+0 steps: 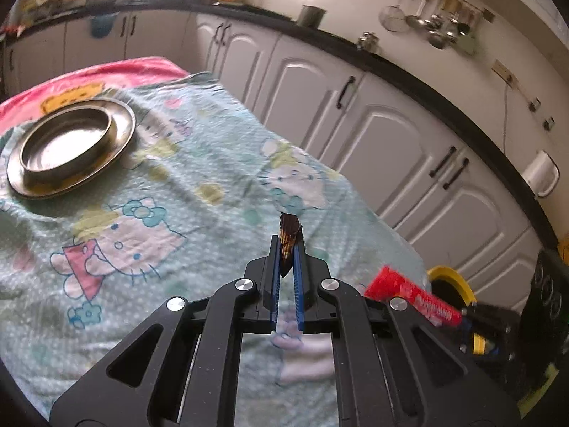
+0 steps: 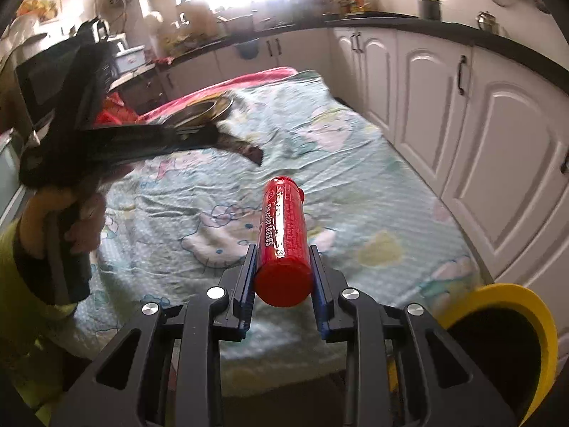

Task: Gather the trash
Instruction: 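Carry the brown wrapper with the left gripper while the right carries the red tube to the bin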

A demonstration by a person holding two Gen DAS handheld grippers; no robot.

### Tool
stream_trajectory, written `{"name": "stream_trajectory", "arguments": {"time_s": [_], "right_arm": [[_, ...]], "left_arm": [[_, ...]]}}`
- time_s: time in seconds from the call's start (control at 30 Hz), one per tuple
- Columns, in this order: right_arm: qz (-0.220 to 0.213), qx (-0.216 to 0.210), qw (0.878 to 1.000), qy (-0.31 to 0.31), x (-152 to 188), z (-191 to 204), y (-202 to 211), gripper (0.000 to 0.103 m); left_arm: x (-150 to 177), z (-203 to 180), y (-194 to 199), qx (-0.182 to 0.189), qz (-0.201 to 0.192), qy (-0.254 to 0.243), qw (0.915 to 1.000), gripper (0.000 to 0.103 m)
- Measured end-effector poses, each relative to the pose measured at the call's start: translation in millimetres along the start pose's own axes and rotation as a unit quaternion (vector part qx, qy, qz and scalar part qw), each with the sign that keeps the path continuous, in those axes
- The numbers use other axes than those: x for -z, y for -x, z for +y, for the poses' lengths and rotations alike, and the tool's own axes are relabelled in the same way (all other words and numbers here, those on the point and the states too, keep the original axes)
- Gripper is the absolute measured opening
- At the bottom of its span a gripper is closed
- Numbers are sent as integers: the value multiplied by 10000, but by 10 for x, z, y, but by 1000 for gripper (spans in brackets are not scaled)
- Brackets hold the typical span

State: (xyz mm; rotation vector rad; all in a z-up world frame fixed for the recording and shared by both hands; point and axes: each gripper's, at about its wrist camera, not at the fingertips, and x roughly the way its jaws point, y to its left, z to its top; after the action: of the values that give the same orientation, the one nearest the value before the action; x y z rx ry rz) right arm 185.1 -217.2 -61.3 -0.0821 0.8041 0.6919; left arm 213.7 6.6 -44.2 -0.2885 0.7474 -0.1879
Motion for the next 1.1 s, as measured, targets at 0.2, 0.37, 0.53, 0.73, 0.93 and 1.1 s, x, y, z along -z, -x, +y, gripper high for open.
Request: {"name": "stream_trajectory", "arguments": {"time_s": [0.2, 0.37, 0.53, 0.73, 0.93, 1.1], "right_arm": [[-222, 175, 9994, -186, 33, -132, 285, 26], [-356, 354, 9982, -334, 68, -227, 475, 26], [-444, 528, 9963, -512, 134, -344, 640, 26], [-568, 718, 9932, -714, 221, -471, 823, 26], [-663, 886, 9899, -883, 321, -586, 994, 26], [-698, 1037, 9867, -1042, 429, -682, 1115, 26]], "left_arm": [[90, -305, 125, 123, -85, -410, 9990, 3], [146, -530, 181, 246, -115, -642, 9976, 3], [210, -730, 208, 370, -106, -842, 9957, 3], [288, -944, 228, 515, -93, -1027, 9933, 3], [349, -1147, 243, 650, -76, -1221, 9904, 3], [429, -1331, 231, 759, -25, -1414, 9870, 3]]}}
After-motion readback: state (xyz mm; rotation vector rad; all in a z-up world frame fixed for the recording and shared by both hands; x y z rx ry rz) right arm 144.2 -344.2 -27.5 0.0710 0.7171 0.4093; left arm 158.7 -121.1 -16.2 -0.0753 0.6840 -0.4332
